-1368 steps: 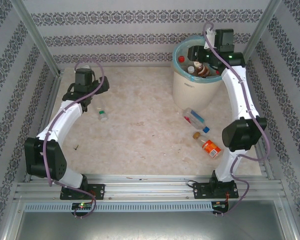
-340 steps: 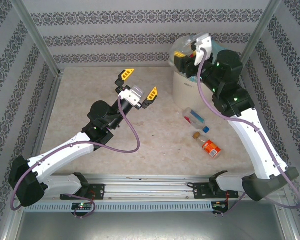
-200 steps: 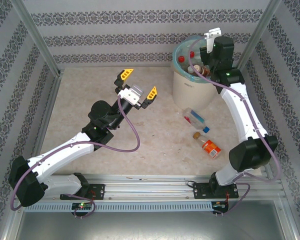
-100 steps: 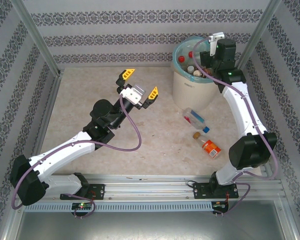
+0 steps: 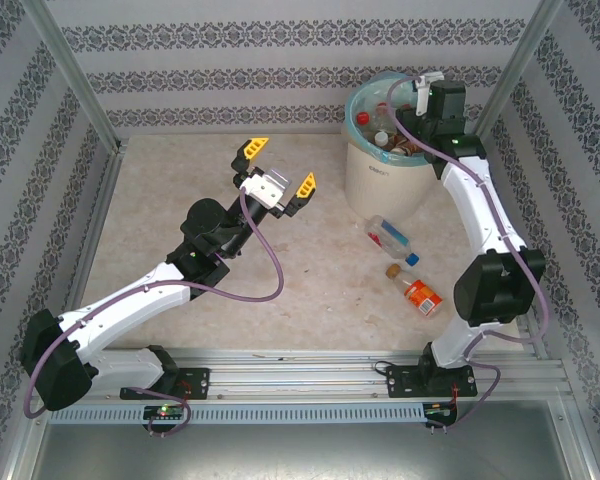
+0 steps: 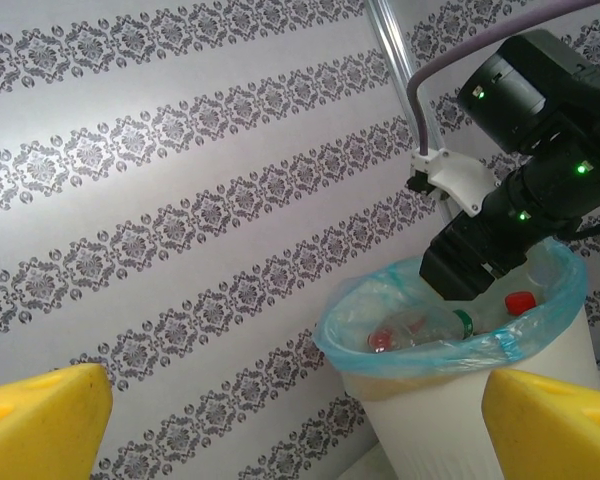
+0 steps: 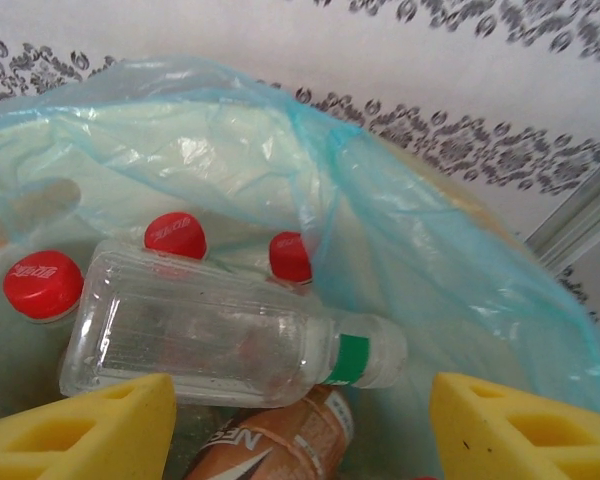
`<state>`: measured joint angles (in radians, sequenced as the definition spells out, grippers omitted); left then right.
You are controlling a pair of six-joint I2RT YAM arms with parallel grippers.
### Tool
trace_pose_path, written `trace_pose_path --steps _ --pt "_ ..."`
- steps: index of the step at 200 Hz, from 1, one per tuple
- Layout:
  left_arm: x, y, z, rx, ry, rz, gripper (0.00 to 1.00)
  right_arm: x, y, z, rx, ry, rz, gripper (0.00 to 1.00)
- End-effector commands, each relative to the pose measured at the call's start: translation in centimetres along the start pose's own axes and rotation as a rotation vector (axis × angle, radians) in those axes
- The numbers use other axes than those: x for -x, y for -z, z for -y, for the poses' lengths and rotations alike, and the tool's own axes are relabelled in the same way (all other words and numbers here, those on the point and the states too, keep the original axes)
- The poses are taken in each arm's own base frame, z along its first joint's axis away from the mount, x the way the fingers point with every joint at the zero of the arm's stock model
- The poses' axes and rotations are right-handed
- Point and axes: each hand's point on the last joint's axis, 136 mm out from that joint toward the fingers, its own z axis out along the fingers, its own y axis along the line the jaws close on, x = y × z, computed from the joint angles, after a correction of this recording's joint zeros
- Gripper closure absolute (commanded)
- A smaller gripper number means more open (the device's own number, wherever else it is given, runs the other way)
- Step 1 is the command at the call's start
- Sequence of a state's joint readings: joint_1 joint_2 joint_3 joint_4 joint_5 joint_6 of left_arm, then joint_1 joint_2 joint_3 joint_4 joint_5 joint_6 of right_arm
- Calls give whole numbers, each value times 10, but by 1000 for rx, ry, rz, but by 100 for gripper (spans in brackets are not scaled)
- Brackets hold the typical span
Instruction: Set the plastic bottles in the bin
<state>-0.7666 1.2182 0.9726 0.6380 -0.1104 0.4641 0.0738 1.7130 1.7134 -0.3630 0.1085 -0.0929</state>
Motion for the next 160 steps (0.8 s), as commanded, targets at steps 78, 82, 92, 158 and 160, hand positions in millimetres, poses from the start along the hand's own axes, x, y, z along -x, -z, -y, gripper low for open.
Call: trace_pose_path --steps 78,82,92,158,160 --pt "-15 -7 3 21 1 -83 2 40 42 -20 162 -169 39 32" --pt "-16 -8 3 18 0 -89 2 43 48 -21 166 -175 49 32" --pt "-21 -10 7 4 -8 -114 2 47 65 -22 171 -183 70 30" --pt "-65 -13 31 -78 41 -295 0 -6 164 -39 187 -175 94 26" --pt "-66 -13 31 -81 44 -300 0 -9 166 -39 184 -173 92 25"
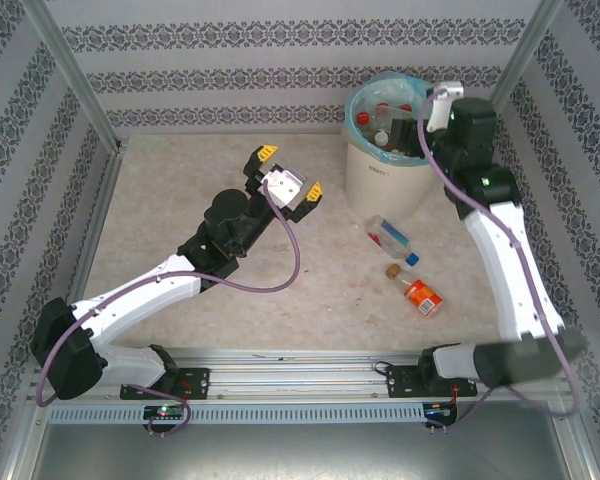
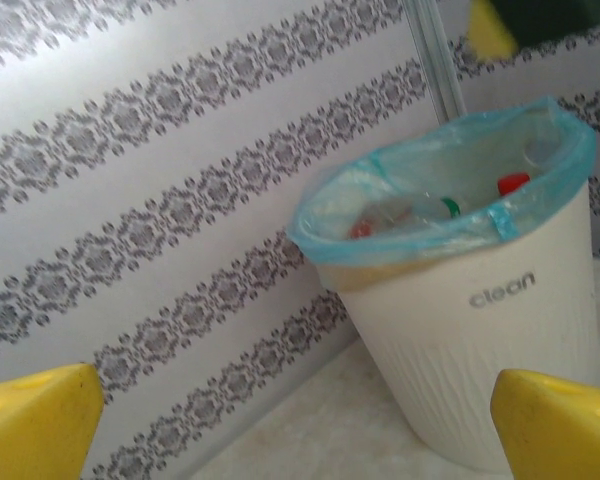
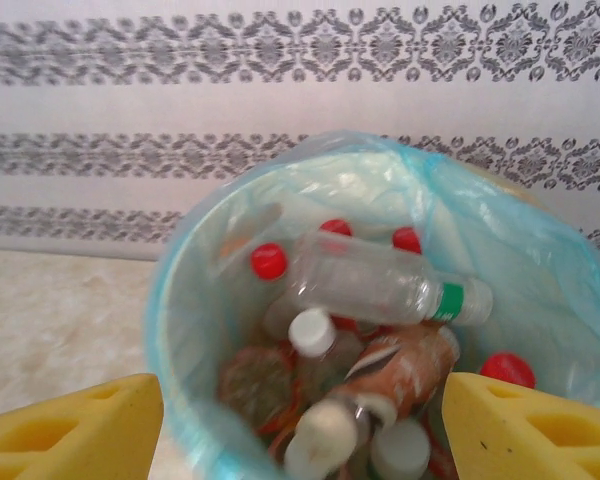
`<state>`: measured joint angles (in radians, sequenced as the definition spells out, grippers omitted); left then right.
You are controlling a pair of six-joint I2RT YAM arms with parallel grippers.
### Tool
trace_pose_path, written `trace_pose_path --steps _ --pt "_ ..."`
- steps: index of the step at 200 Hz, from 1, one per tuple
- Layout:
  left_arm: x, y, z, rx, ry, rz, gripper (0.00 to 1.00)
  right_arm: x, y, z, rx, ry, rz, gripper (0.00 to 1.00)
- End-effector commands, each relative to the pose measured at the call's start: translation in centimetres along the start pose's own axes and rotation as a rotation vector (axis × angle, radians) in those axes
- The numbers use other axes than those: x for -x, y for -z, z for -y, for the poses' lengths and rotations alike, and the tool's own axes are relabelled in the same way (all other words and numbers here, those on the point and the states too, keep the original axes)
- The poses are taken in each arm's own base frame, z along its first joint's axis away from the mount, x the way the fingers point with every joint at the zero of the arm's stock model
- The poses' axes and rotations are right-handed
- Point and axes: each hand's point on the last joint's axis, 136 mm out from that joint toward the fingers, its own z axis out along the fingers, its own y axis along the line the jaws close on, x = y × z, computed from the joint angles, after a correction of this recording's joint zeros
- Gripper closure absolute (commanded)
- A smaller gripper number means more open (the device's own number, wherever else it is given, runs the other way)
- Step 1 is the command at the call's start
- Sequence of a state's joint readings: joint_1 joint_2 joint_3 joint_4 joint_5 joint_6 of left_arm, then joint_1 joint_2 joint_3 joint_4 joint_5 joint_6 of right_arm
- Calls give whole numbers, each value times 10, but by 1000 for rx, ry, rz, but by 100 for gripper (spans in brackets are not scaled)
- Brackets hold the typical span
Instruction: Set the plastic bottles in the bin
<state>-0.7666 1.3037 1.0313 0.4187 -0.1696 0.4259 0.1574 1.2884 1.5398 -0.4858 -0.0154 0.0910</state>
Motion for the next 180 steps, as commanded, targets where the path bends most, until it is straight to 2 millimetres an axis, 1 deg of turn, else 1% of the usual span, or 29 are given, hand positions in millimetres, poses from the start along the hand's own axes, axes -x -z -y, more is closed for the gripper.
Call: trace_pose_path --steps 1,16,46,64,80,101,127,146,162,180 --pt "-4 -2 9 -39 57 -56 0 -30 21 -1 -20 -16 -36 25" --pt "-9 -4 14 -61 83 -89 0 -49 41 -4 -23 -1 -55 24" --pt "-16 -2 23 -118 117 -150 0 -91 71 1 -41 -31 -157 23" --pt "-21 3 24 -125 132 -182 0 -120 82 4 -56 -78 -242 23" --pt "-27 9 24 -123 152 -209 0 -143 87 7 -67 -128 -299 23" --pt "-37 14 26 -128 177 -254 0 -173 90 9 -83 -224 -372 23" --pt "-48 19 28 -132 209 -316 0 -212 85 12 -103 -357 -464 23" --pt "-55 24 30 -137 218 -355 0 -239 81 16 -125 -394 -512 22" --pt "-62 30 30 -132 229 -379 0 -256 79 18 -140 -410 -536 20" --pt "-71 35 32 -133 246 -401 0 -277 72 25 -169 -430 -559 20"
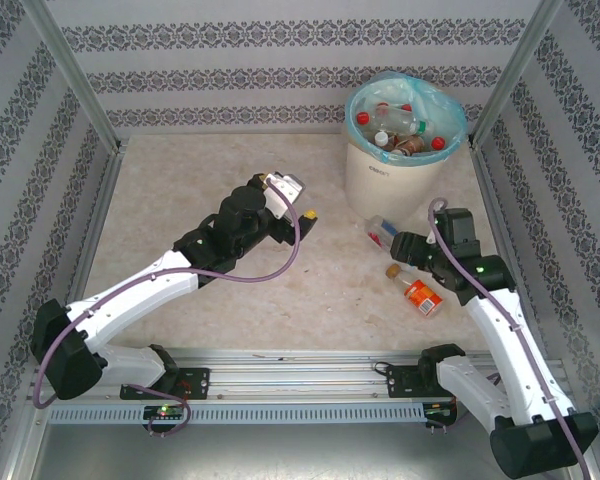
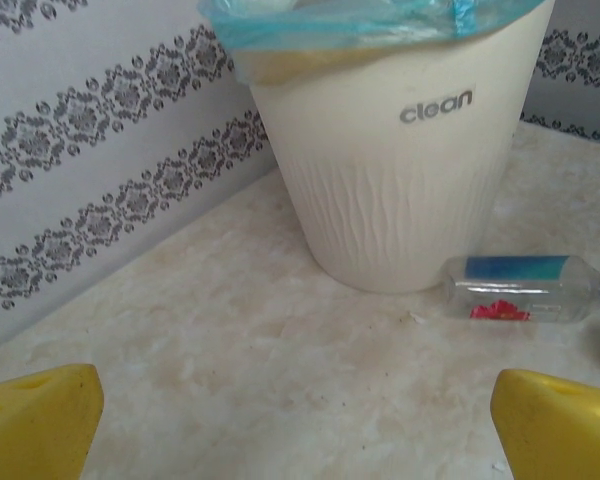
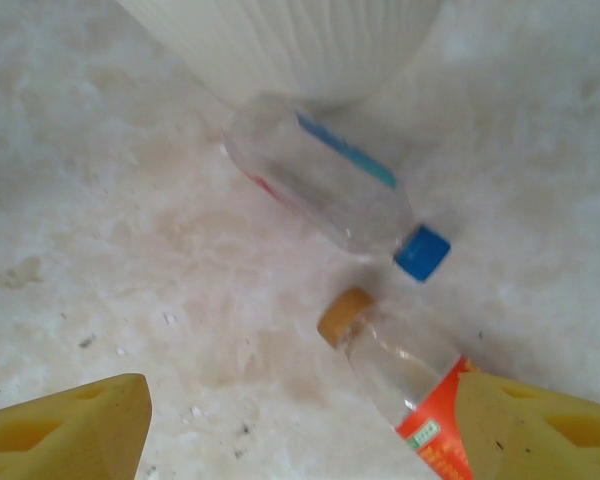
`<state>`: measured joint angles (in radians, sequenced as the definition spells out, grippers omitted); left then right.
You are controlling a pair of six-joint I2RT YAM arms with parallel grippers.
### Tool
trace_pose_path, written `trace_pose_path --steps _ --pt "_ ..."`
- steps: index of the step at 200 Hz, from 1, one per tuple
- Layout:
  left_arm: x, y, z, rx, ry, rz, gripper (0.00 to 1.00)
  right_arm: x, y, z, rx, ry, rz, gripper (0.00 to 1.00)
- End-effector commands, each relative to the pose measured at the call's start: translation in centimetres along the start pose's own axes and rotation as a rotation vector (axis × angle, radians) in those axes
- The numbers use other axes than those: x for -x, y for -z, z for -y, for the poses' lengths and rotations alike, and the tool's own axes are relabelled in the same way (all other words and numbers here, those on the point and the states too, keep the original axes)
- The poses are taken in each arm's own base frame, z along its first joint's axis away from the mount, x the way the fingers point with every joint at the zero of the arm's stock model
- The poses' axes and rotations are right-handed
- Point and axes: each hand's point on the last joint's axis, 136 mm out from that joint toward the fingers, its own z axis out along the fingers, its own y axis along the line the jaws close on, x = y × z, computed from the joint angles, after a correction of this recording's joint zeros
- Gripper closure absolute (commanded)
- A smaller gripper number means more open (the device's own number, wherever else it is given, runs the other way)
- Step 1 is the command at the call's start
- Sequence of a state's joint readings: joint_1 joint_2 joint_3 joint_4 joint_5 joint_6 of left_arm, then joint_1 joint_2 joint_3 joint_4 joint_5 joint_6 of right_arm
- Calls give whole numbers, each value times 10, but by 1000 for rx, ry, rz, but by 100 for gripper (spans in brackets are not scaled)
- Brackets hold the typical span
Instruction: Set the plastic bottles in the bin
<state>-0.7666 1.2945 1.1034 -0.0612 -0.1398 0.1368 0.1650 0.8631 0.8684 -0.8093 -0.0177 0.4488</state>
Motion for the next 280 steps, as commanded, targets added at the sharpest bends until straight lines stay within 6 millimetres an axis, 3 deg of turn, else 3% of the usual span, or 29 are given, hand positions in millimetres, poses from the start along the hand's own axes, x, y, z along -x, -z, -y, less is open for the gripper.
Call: trace_pose_path --steps 1,37,77,124,211,280 --pt "-10 13 2 -3 53 -32 0 -10 -14 9 -6 -81 -10 20" --pt "-22 14 4 -11 70 -71 0 -23 -37 23 -37 -162 -55 17" --pt "-12 18 1 -4 56 -40 0 -32 -46 34 -97 -148 -123 13" --pt "-8 18 2 -9 87 -2 0 -29 -46 35 -98 -164 -116 13" --pt "-19 22 2 -5 137 -35 0 -57 -66 48 -161 -114 -263 14" --pt "-20 20 5 -17 129 -33 0 -84 -82 44 -185 -46 -403 14"
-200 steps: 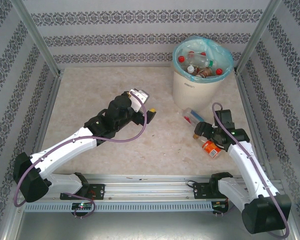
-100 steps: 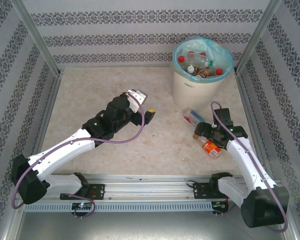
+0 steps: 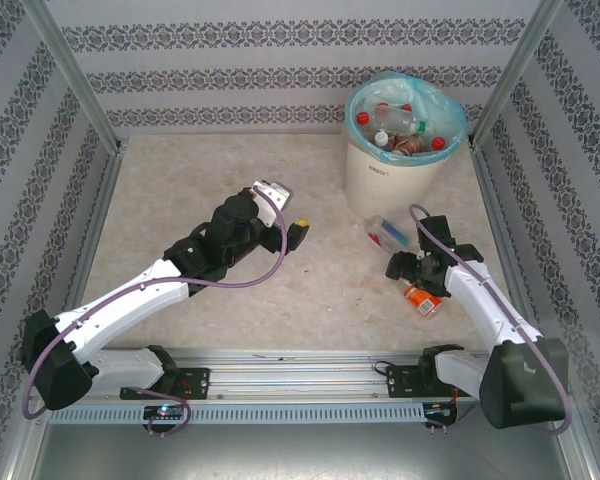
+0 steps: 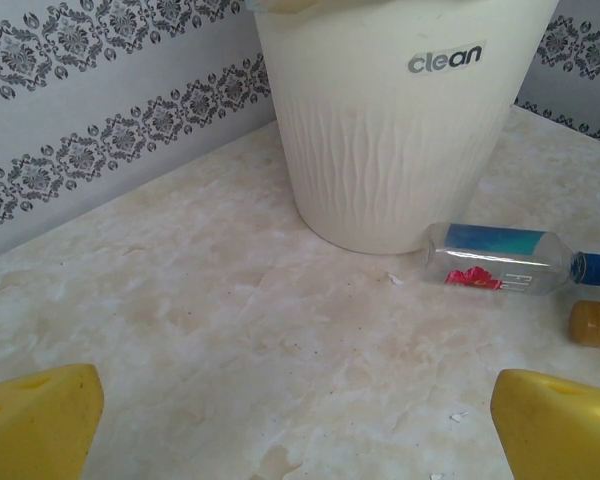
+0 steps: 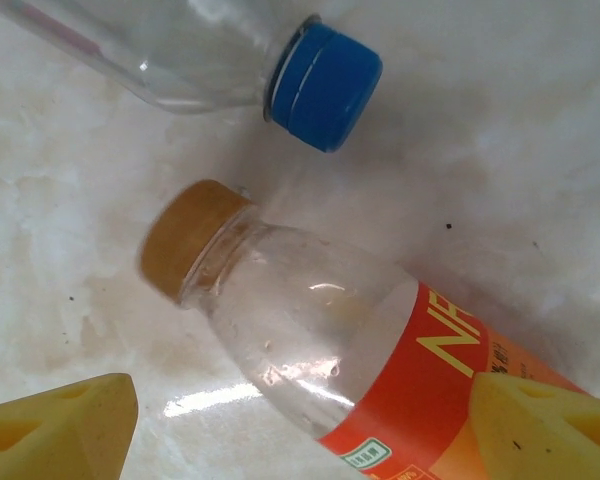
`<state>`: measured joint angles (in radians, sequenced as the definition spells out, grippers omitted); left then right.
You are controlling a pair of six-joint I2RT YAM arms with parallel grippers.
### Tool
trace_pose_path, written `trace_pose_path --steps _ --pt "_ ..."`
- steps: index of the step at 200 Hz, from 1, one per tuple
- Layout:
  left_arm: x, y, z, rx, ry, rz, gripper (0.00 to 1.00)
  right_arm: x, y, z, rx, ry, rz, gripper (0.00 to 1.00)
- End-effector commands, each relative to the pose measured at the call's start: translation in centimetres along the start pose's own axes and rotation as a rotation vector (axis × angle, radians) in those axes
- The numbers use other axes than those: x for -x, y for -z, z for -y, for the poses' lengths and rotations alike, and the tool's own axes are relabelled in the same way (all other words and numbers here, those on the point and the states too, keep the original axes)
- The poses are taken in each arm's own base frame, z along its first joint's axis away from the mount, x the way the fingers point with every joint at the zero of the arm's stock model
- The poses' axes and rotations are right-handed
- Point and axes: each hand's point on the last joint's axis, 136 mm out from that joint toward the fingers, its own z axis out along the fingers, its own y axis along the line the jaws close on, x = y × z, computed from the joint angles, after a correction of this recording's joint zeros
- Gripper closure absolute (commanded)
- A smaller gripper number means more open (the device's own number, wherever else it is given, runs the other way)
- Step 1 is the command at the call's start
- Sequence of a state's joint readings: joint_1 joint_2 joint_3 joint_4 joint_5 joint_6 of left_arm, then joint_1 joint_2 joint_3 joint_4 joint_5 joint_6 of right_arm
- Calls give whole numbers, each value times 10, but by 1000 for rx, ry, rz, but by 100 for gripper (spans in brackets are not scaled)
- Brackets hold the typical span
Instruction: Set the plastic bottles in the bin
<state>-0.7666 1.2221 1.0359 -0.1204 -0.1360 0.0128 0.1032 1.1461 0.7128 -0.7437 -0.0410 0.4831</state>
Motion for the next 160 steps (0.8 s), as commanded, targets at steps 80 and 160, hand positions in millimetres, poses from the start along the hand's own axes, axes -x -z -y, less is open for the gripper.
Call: trace_pose_path --steps 80,160 --pt "1 9 4 -14 25 21 0 -42 -40 -48 -13 191 -232 19" --pt "5 15 0 -2 28 25 0 -35 -26 -93 132 220 -190 44"
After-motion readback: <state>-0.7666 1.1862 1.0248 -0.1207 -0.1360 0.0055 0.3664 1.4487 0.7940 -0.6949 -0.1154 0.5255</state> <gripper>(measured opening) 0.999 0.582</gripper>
